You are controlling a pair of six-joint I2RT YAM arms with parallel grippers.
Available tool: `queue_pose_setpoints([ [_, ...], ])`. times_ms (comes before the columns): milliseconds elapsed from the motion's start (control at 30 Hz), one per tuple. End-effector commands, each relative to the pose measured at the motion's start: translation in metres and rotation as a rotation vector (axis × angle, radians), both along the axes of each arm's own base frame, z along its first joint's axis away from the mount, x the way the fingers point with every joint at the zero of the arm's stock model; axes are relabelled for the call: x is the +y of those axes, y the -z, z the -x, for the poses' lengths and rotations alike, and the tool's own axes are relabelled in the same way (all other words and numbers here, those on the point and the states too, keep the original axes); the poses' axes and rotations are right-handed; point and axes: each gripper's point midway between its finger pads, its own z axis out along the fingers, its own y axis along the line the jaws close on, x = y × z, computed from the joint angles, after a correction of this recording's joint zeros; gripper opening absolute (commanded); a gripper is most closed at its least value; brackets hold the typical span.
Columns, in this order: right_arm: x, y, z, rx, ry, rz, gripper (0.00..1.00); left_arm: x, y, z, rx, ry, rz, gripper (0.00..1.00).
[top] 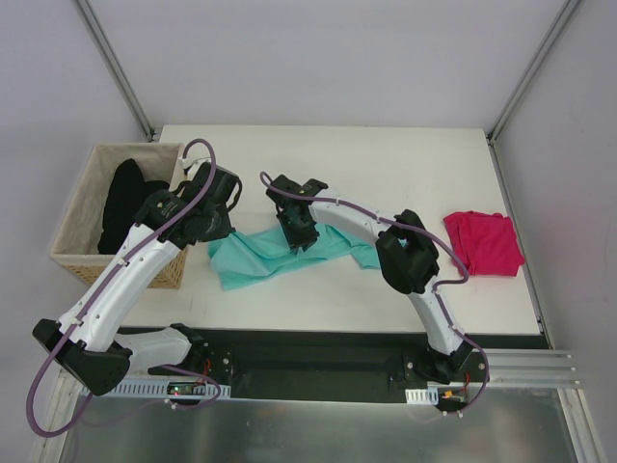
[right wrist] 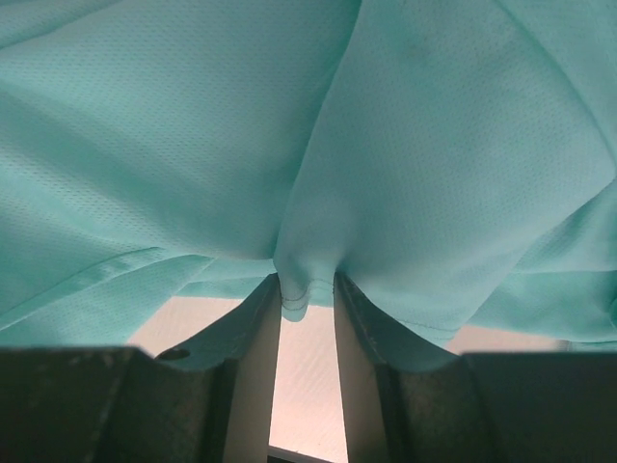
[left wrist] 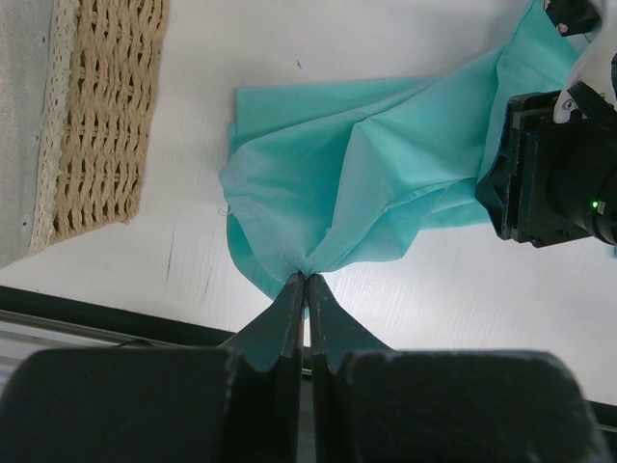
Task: Fold and stack the t-shirts
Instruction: Flatten out the tshirt
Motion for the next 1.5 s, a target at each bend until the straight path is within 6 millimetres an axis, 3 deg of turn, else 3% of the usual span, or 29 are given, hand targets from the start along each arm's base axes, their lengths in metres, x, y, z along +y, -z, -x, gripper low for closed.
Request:
queue_pose_setpoints([
  [0,-0.009,0.002,0.004,0.005,0.025,0.052,0.32,0.009,-0.004,0.002,-0.017,-0.015,-0.013,0.0],
  [900,0.004,-0.002,0.001,0.014,0.019,0.018,0.32,0.006,-0.003,-0.003,-0.013,-0.008,-0.017,0.0],
  [1000,0.004,0.0,0.001,0.017,0.019,0.021,0.26,0.006,-0.003,-0.003,-0.013,-0.007,-0.019,0.0],
  [1233,0.003,0.002,0.002,0.026,0.021,0.035,0.01,0.006,-0.003,-0.007,-0.016,-0.006,-0.019,0.0],
  [1467,0.001,0.0,-0.003,0.012,0.024,0.048,0.01,0.007,-0.002,-0.009,-0.02,-0.007,-0.02,0.0],
])
